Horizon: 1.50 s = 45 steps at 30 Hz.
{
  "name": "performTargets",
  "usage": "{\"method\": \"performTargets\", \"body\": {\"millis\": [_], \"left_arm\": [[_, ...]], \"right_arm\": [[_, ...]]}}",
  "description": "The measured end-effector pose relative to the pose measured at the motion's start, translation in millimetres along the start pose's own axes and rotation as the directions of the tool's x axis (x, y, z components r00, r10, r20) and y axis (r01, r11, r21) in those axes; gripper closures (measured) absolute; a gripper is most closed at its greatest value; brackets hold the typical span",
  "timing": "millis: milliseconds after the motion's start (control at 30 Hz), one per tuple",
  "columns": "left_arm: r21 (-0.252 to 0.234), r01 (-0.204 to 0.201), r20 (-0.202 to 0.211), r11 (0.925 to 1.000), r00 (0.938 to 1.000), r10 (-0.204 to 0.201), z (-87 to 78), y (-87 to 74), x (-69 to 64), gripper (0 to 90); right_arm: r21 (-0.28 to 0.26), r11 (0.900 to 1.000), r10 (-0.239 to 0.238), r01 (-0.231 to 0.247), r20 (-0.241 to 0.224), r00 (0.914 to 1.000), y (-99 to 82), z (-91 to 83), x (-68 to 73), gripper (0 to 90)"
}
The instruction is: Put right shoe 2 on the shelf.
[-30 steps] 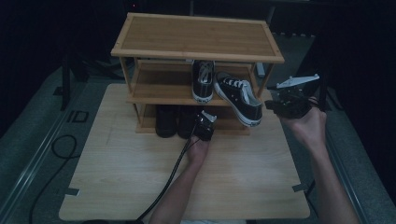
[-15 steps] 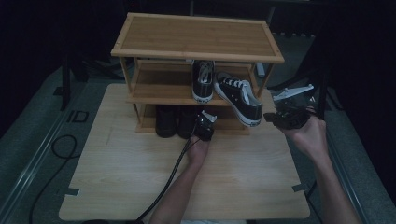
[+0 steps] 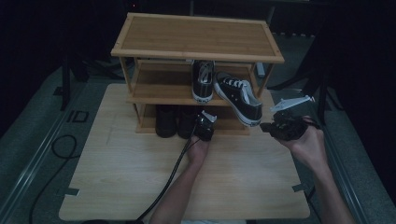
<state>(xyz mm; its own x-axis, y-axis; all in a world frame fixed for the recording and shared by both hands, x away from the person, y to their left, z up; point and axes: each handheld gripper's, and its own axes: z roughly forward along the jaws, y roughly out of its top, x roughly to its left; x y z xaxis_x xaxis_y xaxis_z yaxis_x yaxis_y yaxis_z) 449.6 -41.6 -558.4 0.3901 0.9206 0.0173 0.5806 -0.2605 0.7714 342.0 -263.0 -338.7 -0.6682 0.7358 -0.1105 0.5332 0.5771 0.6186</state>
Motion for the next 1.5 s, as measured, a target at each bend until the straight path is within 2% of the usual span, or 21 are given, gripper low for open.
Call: {"method": "performTargets", "body": {"millis": [200,467,633,1167,1500], "left_arm": [[0.0,0.0,0.0,1.0,1.0,0.0,0.0,0.0,-0.1,90.0],[-0.002,-0.003,-0.005,1.0,1.0,0.003,0.2,-0.1,-0.7,90.0],[-0.001,-0.002,-0.008,1.0,1.0,0.002,0.2,-0.1,-1.0,90.0],[0.0,0.003,-0.007,1.0,1.0,-0.003,0.0,0.0,-0.8,90.0],[-0.001,0.002,-0.007,1.0,1.0,-0.002,0.0,0.0,-0.8,90.0]], "right_arm": [[-0.009,0.9999,-0.012,0.011,-0.018,0.9998,0.3,4.4,5.8,90.0],[-0.018,0.9998,-0.01,0.009,-0.016,0.9998,2.5,4.1,5.7,90.0],[-0.029,0.9995,-0.008,0.006,-0.048,0.9988,3.4,6.0,5.8,90.0],[-0.041,0.9985,-0.038,0.035,-0.087,0.9955,16.5,16.7,15.4,90.0],[-0.055,0.9983,-0.026,0.022,-0.071,0.9972,14.1,12.6,12.1,90.0]]}}
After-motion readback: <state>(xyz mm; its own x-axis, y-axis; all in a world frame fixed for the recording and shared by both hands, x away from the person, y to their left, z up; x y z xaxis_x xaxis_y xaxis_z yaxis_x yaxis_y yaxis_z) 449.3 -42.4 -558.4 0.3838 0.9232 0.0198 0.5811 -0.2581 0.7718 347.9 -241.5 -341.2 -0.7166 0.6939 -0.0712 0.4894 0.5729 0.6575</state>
